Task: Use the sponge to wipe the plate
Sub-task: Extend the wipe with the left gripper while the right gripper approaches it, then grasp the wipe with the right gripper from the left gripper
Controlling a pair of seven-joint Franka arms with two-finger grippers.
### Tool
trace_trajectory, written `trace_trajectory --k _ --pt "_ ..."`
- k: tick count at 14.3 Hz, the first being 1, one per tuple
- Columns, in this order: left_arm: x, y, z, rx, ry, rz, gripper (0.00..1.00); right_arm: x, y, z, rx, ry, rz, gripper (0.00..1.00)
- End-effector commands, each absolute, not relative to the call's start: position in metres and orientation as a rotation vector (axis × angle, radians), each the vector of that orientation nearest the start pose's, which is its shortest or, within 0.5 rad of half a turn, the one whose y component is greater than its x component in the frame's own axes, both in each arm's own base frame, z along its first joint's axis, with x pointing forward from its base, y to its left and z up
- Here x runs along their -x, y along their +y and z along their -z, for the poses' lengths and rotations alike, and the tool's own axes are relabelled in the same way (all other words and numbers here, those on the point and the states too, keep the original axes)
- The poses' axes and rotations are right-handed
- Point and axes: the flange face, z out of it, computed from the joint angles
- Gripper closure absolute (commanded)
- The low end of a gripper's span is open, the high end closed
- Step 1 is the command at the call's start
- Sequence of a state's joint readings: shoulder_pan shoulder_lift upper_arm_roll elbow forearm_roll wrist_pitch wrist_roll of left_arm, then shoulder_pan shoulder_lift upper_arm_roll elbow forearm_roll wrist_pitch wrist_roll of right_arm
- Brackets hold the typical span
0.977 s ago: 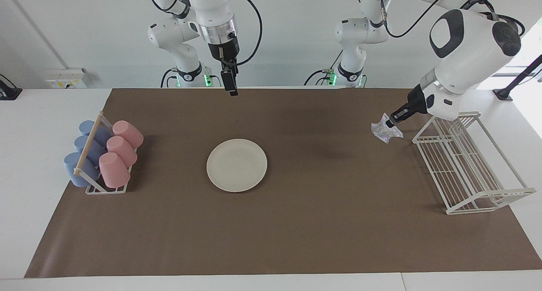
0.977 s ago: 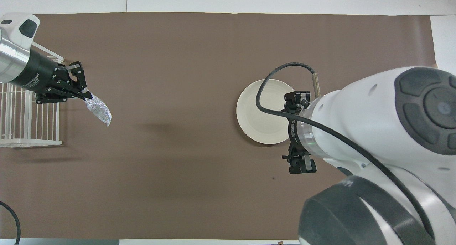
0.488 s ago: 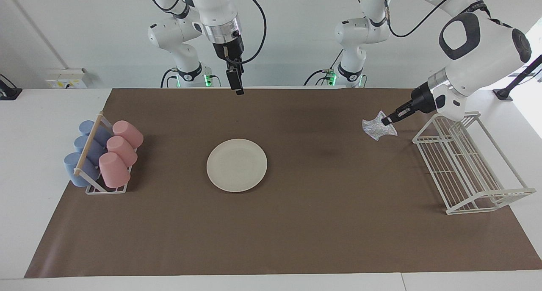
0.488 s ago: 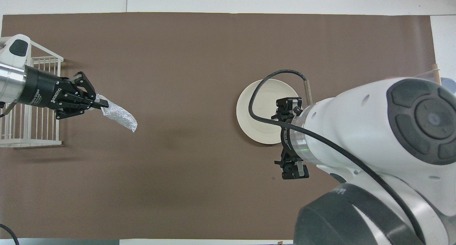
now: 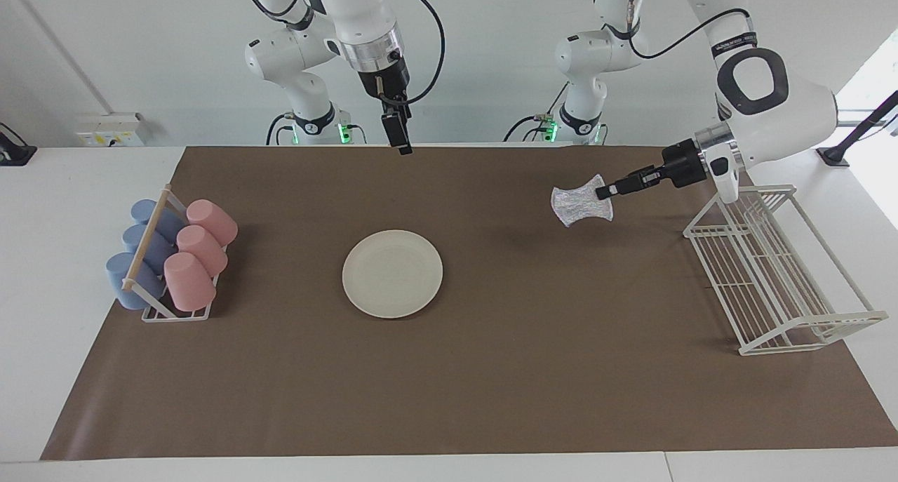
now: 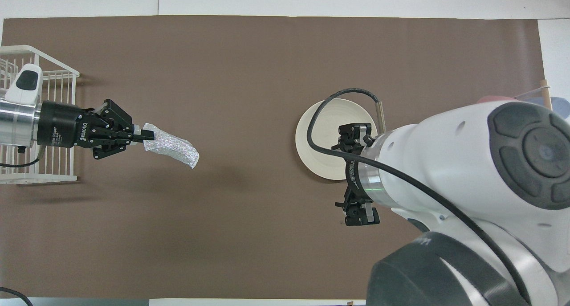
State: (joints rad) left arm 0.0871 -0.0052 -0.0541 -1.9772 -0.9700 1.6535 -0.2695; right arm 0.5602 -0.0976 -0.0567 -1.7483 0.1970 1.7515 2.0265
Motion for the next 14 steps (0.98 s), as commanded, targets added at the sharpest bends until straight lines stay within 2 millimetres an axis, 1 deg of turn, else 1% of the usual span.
trace_trajectory --k 1,3,5,6,7,8,10,11,13,14 --pt "-0.503 -0.074 -0.479 -1.955 0.556 0.42 1.0 -0.456 0.287 -0.612 2.036 2.007 -0.33 0.0" --pt "-0.505 -0.093 -0.486 -1.893 0.52 0.418 1.0 -0.446 0.315 -0.608 1.958 1.987 -0.35 0.0" --pt "-0.502 -0.103 -0.487 -1.881 0.453 0.399 1.0 -0.437 0.333 -0.598 1.935 1.989 -0.345 0.0" --pt "-0.499 -0.116 -0.489 -1.872 0.393 0.388 1.0 -0.434 0.341 -0.592 1.92 1.984 -0.338 0.0" --pt "-0.499 -0.124 -0.489 -1.847 0.36 0.375 1.0 -0.438 0.35 -0.587 1.885 1.975 -0.326 0.0" --pt "-0.495 -0.138 -0.49 -1.845 0.309 0.383 1.0 -0.44 0.358 -0.585 1.834 1.98 -0.331 0.0" --pt "-0.485 -0.147 -0.485 -1.828 0.118 0.363 1.0 -0.439 0.364 -0.586 1.769 2.022 -0.347 0.0" --pt "-0.482 -0.148 -0.484 -1.819 0.043 0.342 1.0 -0.44 0.371 -0.582 1.758 2.015 -0.346 0.0" --pt "-0.473 -0.158 -0.482 -1.791 -0.112 0.334 1.0 -0.445 0.387 -0.565 1.735 1.996 -0.34 0.0" --pt "-0.468 -0.16 -0.48 -1.782 -0.138 0.338 1.0 -0.438 0.398 -0.559 1.758 1.993 -0.352 0.0"
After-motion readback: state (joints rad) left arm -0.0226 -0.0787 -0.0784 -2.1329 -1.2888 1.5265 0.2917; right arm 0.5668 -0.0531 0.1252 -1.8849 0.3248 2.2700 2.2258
